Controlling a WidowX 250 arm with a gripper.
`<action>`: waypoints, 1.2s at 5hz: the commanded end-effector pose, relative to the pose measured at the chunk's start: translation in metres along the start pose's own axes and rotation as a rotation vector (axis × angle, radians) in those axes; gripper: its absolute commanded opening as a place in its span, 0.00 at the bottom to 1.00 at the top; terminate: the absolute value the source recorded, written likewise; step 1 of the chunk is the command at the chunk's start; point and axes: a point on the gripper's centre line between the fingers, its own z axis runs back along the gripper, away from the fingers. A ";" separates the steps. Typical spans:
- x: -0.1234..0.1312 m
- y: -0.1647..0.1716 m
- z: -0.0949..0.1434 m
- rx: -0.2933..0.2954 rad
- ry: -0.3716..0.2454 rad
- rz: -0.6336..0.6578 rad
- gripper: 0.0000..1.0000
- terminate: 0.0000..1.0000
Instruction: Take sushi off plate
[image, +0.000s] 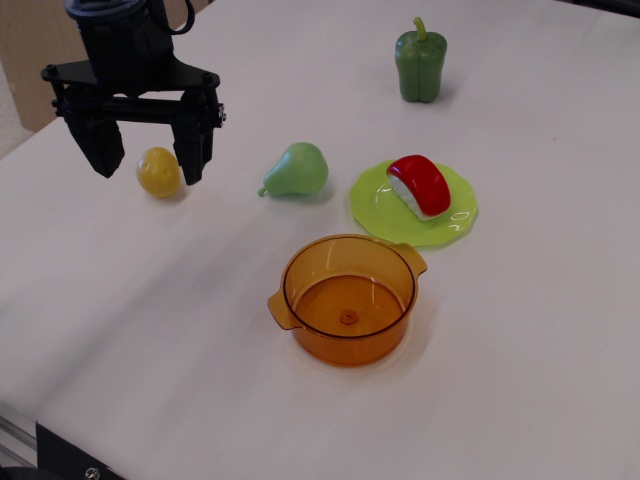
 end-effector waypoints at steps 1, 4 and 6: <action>0.000 0.000 0.000 0.000 0.000 0.000 1.00 0.00; 0.039 -0.065 0.004 -0.072 -0.105 0.325 1.00 0.00; 0.064 -0.115 0.002 -0.149 -0.167 0.404 1.00 0.00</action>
